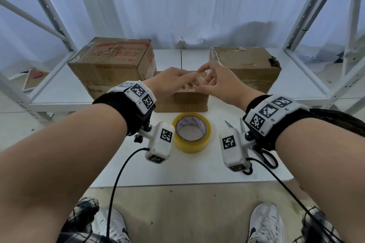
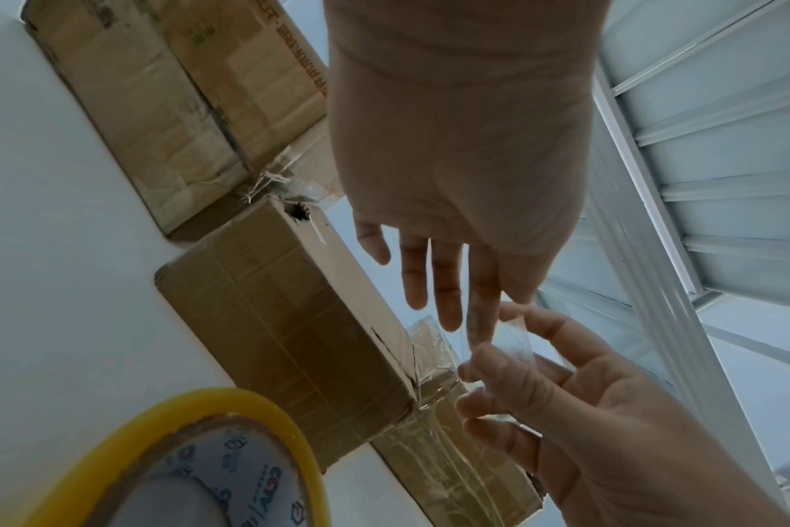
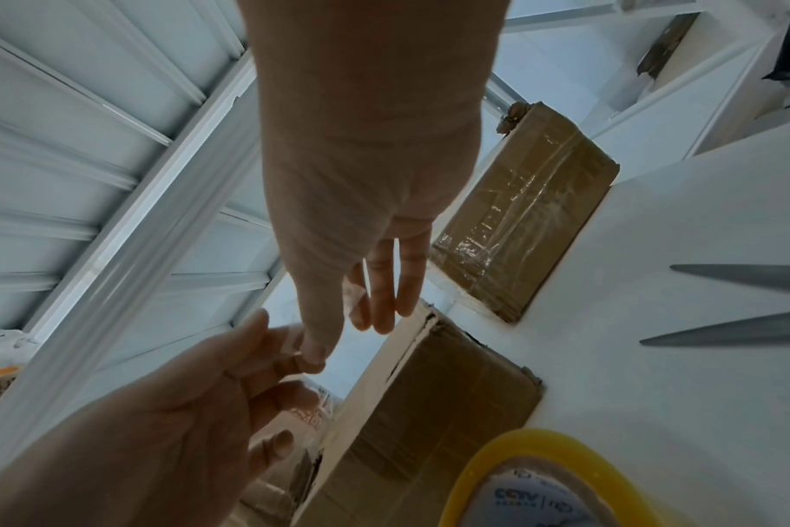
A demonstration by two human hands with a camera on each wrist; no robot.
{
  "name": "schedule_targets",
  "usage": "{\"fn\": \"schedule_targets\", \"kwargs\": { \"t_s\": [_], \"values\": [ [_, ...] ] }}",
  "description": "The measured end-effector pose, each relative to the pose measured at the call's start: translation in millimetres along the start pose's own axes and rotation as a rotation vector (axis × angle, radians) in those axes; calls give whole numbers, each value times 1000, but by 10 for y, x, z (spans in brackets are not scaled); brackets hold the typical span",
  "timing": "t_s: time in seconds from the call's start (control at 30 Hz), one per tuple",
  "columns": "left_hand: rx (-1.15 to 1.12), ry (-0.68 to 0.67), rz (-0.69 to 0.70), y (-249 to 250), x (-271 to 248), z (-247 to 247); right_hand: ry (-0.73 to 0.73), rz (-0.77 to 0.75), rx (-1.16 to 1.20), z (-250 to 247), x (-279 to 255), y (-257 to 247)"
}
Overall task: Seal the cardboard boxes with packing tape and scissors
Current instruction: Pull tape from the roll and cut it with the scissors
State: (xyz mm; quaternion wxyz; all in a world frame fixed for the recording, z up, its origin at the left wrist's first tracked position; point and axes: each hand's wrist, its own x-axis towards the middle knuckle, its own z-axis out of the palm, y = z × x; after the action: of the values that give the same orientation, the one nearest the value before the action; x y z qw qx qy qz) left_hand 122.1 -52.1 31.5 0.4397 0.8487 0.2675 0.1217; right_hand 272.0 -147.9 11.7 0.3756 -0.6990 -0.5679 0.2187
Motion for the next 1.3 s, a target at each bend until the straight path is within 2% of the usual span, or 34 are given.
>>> {"fn": "schedule_targets", "kwargs": {
  "t_s": [0.2, 0.3, 0.43, 0.67, 0.87, 1.0, 1.1, 1.3],
  "values": [
    [-51, 0, -108, 54, 32, 24, -100, -45, -61, -35, -6, -61],
    [-3, -11, -145, 26, 42, 19, -153, -41, -67, -30, 0, -93],
    [110, -26, -129, -57, 35, 14, -159, -18, -93, -6, -2, -38],
    [175, -64, -114, -32, 25, 35, -144, 8, -121, 26, 7, -36],
    [192, -181, -160, -68, 5, -12, -226, 61, -89, -13, -12, -50],
    [123, -130, -216, -37, 24, -33, -278, 44, -103, -36, -44, -129],
    [112, -82, -205, -40, 36, -45, -289, 37, -81, -34, -54, -190],
    [237, -169, -177, -62, -21, -89, -397, 61, -116, -47, -56, -204]
  ]
}}
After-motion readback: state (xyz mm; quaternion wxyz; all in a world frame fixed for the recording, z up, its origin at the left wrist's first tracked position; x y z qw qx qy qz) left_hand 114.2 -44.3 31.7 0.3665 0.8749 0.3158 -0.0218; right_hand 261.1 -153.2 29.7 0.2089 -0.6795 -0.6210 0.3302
